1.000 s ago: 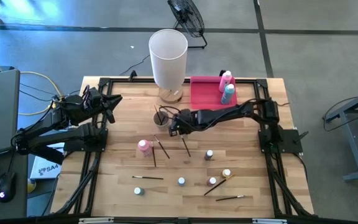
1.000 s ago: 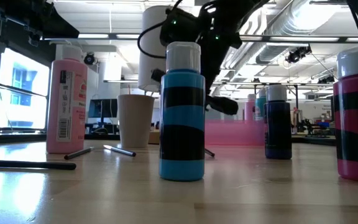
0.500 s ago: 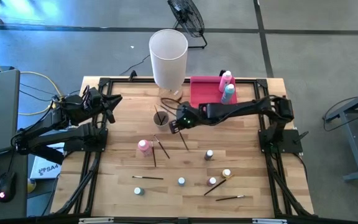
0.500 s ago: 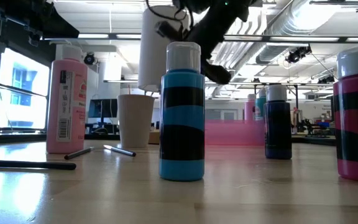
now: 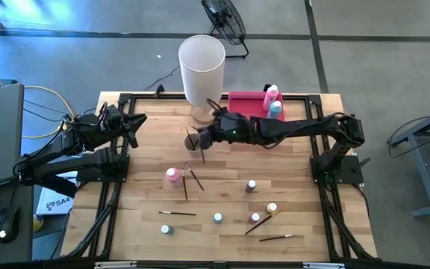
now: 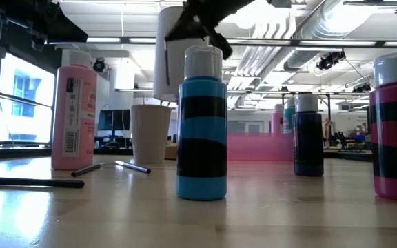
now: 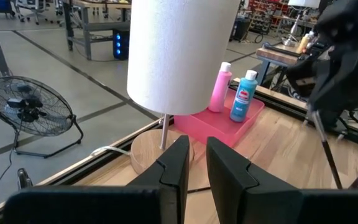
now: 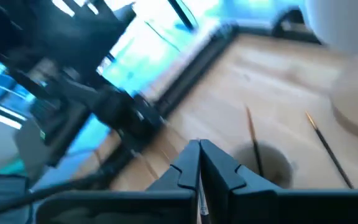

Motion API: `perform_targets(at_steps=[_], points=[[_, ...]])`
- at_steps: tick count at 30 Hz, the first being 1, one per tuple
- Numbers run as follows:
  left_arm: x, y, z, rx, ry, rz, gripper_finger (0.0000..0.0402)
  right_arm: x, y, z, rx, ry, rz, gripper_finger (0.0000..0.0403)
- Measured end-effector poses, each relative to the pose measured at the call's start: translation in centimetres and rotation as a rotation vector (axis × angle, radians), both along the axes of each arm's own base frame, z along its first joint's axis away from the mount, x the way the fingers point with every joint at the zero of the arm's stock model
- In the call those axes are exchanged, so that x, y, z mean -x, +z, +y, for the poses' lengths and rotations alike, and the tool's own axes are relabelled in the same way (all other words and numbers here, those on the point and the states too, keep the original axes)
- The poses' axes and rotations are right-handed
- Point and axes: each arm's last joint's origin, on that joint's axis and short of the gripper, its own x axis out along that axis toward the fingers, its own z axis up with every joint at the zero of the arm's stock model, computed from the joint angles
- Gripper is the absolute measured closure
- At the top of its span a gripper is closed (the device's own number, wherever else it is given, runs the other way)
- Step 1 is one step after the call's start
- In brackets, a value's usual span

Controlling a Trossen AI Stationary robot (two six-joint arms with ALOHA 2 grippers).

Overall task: Pick & Place Paint Supplies
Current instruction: Put the silver eyeshadow brush into the white cup

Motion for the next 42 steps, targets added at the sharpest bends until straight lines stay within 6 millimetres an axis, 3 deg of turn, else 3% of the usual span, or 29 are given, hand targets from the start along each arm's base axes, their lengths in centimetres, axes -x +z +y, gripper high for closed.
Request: perform_targets(at_steps=[12, 23, 34, 42], points=[[0.0, 0.0, 0.0, 0.0, 0.0, 0.0, 0.0348, -0.5, 1.1, -1.1, 0.134, -0.088, -0.112, 0.04], [0.0, 0.0, 0.0, 0.0, 0.0, 0.001, 0.0348, -2.3, -1.1, -1.3, 0.203, -0.098, -0.114, 0.04], [0.0, 0.0, 0.0, 0.0, 0.001, 0.0, 0.0348, -2.9, -2.0, -0.6, 0.326, -0.104, -0.062, 0.04], [0.0, 0.0, 0.0, 0.0, 0.001, 0.0, 0.0348, -4.3, -4.4, 0.2, 0.366, -0.1, -0.041, 0.04]])
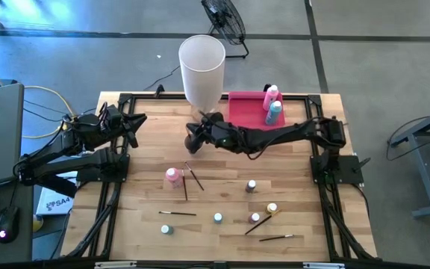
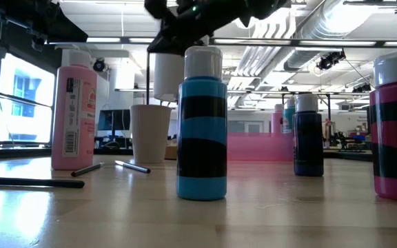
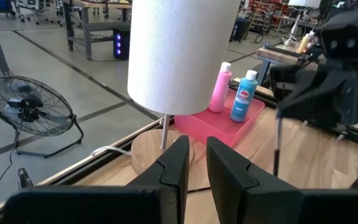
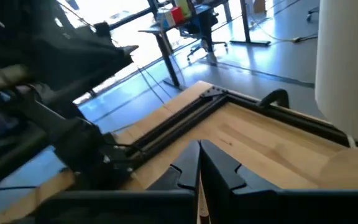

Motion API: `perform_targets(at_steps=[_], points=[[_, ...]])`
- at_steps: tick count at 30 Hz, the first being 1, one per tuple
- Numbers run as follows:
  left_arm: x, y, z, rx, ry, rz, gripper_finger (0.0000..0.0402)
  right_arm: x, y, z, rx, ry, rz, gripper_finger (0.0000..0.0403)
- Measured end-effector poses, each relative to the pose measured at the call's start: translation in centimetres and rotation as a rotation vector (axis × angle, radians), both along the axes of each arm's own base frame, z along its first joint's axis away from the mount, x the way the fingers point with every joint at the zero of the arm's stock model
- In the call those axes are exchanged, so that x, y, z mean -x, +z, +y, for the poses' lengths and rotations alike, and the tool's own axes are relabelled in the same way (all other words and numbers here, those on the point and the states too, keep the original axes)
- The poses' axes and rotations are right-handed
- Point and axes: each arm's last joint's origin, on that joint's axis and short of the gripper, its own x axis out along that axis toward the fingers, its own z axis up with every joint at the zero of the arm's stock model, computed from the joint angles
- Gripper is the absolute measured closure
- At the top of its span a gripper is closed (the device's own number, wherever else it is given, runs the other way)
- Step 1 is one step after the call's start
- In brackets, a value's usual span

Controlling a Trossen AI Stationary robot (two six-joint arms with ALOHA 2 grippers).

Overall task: Pick & Place Paint Supplies
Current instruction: Put the silver eyeshadow brush into the white cup

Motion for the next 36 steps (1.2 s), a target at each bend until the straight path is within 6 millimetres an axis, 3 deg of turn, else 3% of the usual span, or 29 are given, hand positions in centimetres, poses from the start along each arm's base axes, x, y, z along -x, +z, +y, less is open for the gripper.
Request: perform_targets(at_steps=[36], points=[[0.0, 0.0, 0.0, 0.0, 0.0, 0.0, 0.0348, -1.7, -6.3, 0.6, 0.033, -0.036, 0.17, 0.0399]])
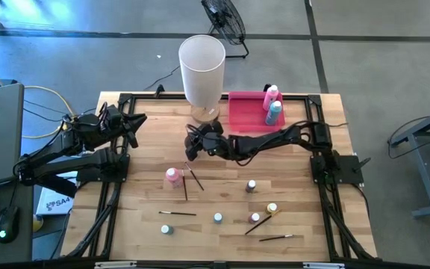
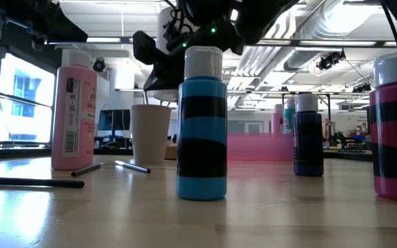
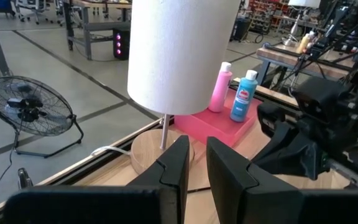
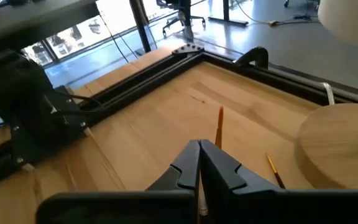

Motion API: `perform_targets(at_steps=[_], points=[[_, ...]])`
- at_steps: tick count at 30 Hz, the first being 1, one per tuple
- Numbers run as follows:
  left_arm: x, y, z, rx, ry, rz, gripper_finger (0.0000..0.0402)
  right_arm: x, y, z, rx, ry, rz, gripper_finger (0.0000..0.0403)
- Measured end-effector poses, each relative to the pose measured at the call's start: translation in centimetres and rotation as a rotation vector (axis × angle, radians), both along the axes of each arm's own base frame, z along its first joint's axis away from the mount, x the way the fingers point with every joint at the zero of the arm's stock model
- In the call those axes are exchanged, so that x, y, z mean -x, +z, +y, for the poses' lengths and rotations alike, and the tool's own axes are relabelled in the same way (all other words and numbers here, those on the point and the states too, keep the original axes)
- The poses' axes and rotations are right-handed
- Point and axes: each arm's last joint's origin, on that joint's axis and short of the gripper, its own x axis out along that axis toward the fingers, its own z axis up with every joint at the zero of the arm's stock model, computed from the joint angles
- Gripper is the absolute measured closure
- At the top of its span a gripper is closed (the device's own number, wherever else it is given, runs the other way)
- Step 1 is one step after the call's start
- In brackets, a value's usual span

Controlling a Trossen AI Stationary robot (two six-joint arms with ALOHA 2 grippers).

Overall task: Pick & Place Paint Supplies
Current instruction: Put the silver eyeshadow brush into the white cup

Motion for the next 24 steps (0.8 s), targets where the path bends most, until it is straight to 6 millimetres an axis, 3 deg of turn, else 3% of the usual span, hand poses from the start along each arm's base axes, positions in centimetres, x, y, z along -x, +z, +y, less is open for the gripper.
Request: perform_targets(at_steps=[24], points=[[0.0, 0.0, 0.0, 0.0, 0.0, 0.0, 0.0348, -0.11, 0.06, 0.23, 0.012, 0.121, 0.026, 0.0387]])
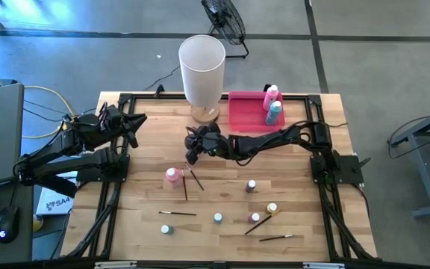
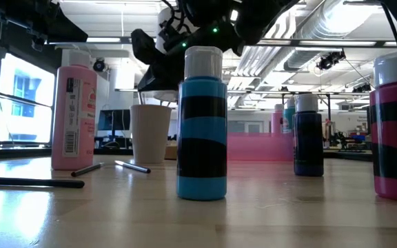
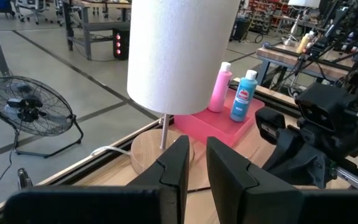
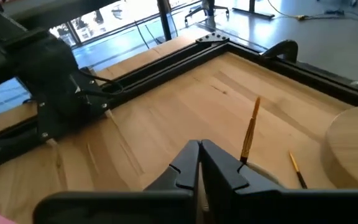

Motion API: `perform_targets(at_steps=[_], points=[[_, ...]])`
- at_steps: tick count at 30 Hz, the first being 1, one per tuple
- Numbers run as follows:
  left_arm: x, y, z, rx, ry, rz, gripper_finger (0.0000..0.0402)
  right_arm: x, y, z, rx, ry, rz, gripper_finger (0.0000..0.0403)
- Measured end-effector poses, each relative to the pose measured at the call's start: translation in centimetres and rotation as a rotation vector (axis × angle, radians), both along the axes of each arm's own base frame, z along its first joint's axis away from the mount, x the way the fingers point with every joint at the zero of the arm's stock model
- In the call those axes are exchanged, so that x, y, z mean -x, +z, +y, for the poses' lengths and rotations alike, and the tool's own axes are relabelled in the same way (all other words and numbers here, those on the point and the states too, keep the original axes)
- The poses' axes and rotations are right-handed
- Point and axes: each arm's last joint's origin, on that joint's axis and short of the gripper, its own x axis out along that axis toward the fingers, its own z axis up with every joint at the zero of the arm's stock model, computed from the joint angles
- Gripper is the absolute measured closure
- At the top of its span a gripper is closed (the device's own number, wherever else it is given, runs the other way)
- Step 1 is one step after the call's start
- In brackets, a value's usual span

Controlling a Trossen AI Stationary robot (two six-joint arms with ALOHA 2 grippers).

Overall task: Pick & Place Paint Supplies
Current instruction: Put the silver eyeshadow brush into the white cup, then put the small blue paint bottle into the pink bin

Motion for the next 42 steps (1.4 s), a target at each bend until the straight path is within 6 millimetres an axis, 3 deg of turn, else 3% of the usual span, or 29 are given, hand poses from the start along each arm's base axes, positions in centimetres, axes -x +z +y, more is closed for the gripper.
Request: perform_targets(at_steps=[9, 13, 21, 28, 37, 42], points=[[0.0, 0.0, 0.0, 0.0, 0.0, 0.0, 0.0348, 0.4, 1.9, 0.1, 0.018, 0.035, -0.038, 0.0285], [0.0, 0.0, 0.0, 0.001, -0.002, 0.0, 0.0348, 1.1, 4.7, 0.1, 0.049, 0.043, -0.104, 0.0264], [0.0, 0.0, 0.0, 0.001, -0.002, 0.0, 0.0348, 3.6, 10.6, 0.1, 0.119, 0.054, -0.211, 0.0273], [0.0, 0.0, 0.0, 0.001, -0.002, 0.0, 0.0348, 5.9, 14.3, 0.2, 0.122, 0.05, -0.28, 0.0284], [0.0, 0.0, 0.0, 0.001, -0.003, 0.0, 0.0348, 8.8, 17.1, 0.3, 0.062, 0.043, -0.271, 0.0302], [0.0, 0.0, 0.0, 0.0, -0.003, -0.001, 0.0348, 11.1, 18.4, 0.5, -0.021, 0.088, -0.229, 0.0342]])
